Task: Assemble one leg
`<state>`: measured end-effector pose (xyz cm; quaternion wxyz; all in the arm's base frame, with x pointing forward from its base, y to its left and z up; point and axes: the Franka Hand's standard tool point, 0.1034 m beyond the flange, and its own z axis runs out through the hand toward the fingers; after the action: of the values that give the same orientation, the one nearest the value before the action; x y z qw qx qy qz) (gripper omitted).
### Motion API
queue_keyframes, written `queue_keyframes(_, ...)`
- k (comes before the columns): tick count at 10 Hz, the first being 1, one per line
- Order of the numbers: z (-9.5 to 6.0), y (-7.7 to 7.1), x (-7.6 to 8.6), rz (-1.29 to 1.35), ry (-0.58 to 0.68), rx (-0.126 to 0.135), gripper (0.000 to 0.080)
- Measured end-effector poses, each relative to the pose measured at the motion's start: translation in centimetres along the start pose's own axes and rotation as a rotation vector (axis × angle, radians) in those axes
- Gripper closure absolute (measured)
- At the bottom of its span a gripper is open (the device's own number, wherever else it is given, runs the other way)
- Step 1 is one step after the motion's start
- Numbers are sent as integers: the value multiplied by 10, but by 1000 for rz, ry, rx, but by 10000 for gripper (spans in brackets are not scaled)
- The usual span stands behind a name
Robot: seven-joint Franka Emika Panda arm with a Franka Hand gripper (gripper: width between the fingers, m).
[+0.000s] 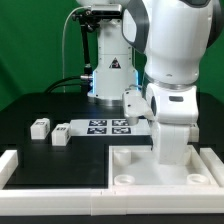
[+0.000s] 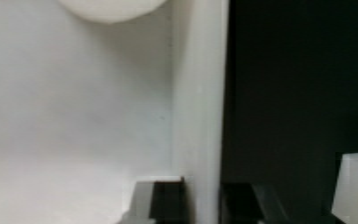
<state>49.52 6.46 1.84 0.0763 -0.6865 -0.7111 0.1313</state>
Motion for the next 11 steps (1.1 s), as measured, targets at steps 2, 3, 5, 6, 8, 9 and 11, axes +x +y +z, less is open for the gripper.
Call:
queue_keyframes(2, -1, -1, 11, 59, -6, 3, 723)
queue_keyframes(3, -1, -1, 13, 58, -10, 6, 723)
queue_keyframes(5, -1, 0, 12, 35, -12, -2, 723)
queue_keyframes(6, -1, -1, 10, 2, -6, -15, 723)
queue_keyframes(8, 0, -1, 10, 11, -6, -14, 723)
queue_keyframes(9, 0, -2, 10, 11, -6, -13, 542)
queue_keyframes(11, 0, -2, 10, 11, -6, -13, 407)
